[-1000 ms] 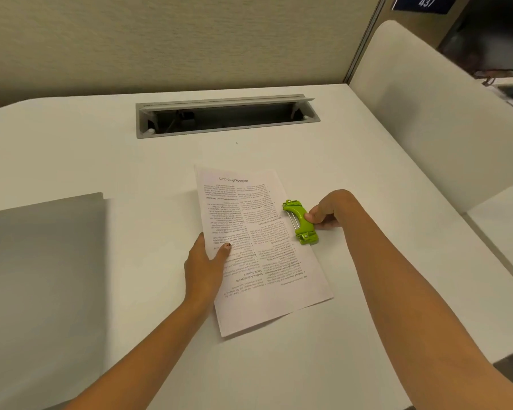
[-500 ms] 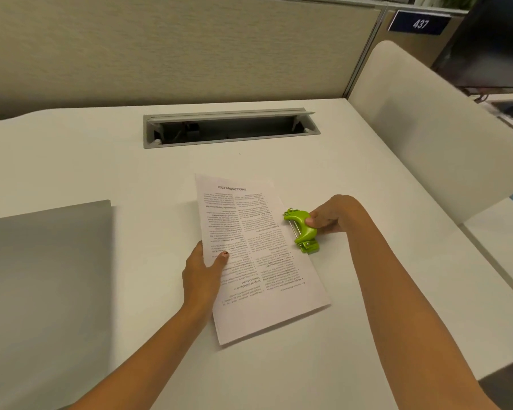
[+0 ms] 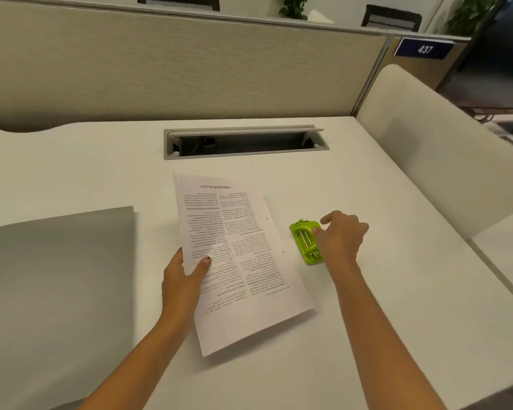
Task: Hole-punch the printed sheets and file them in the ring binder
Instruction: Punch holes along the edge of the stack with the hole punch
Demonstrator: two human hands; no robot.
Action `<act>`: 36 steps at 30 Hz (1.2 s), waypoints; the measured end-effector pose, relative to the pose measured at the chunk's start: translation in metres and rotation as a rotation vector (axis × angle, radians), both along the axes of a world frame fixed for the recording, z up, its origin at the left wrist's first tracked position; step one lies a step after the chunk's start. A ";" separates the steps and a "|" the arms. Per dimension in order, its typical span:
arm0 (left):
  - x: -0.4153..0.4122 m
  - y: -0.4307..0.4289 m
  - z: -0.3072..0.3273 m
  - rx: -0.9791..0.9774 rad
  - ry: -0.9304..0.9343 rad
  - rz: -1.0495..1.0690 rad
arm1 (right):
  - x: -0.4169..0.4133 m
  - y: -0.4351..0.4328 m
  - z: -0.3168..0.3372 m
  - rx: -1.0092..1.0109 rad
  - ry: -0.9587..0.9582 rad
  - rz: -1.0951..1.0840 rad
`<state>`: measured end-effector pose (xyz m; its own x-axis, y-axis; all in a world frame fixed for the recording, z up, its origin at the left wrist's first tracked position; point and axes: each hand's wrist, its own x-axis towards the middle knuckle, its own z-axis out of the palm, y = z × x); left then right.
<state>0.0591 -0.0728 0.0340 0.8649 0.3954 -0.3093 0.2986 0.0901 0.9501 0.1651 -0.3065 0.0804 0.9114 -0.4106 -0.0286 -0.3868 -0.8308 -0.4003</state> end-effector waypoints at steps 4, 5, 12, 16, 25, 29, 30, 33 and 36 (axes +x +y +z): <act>-0.007 0.015 0.014 -0.007 -0.055 0.039 | -0.033 0.030 -0.003 0.280 -0.162 0.093; -0.009 0.020 0.017 -0.016 -0.073 0.045 | -0.039 0.037 -0.003 0.396 -0.124 0.103; -0.030 0.049 0.030 -0.062 -0.209 0.096 | -0.059 0.068 0.011 0.800 0.172 0.194; -0.039 0.056 0.034 -0.026 -0.296 0.151 | -0.058 0.080 0.032 0.648 0.043 0.327; -0.024 0.076 0.092 0.868 -0.625 0.245 | -0.038 0.114 0.098 0.118 -0.214 0.497; -0.005 0.075 0.133 1.419 -0.675 -0.116 | -0.035 0.130 0.129 -0.153 -0.429 0.769; 0.000 0.070 0.139 1.460 -0.655 -0.155 | -0.034 0.134 0.135 -0.238 -0.494 0.871; 0.003 0.063 0.152 1.291 -0.487 -0.138 | -0.034 0.151 0.147 -0.424 -0.600 1.112; 0.006 0.063 0.150 1.179 -0.371 -0.204 | -0.032 0.159 0.153 -0.502 -0.748 1.248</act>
<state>0.0654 -0.0102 0.1836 0.9020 0.1145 0.4164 -0.0952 -0.8877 0.4504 0.1327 -0.1475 0.2336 0.4137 0.7732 0.4807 0.7904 -0.5670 0.2318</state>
